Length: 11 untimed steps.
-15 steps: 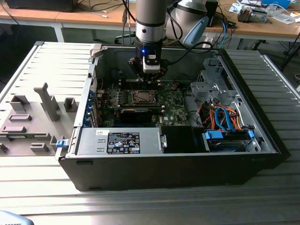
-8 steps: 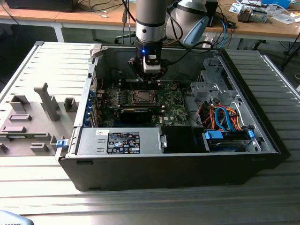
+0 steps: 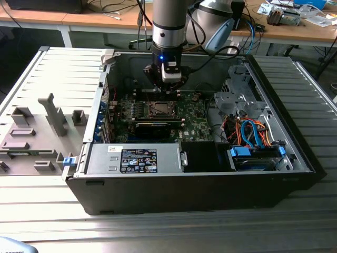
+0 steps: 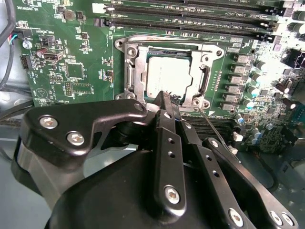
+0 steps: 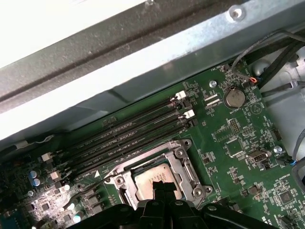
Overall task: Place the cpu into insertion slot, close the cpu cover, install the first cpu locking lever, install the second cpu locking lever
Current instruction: 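Install the first cpu locking lever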
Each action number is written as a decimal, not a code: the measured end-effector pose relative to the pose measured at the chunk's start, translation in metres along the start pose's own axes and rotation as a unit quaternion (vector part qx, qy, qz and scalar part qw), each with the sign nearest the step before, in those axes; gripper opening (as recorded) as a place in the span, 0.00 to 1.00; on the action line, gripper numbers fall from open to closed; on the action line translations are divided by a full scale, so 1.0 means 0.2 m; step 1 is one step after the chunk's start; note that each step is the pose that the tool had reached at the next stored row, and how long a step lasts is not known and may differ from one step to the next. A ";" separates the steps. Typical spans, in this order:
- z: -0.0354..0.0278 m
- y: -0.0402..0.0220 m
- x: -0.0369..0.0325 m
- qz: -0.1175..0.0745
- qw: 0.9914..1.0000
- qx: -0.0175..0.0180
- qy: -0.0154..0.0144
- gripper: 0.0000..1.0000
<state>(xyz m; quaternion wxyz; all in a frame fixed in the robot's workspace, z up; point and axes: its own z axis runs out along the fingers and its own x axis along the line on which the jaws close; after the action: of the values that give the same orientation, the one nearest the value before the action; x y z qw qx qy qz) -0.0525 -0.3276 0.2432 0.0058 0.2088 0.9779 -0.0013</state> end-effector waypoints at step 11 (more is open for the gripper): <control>0.000 0.000 0.000 -0.013 1.000 0.000 0.000 0.11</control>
<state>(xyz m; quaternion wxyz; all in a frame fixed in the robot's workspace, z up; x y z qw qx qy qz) -0.0526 -0.3276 0.2432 0.0058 0.1956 0.9807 -0.0012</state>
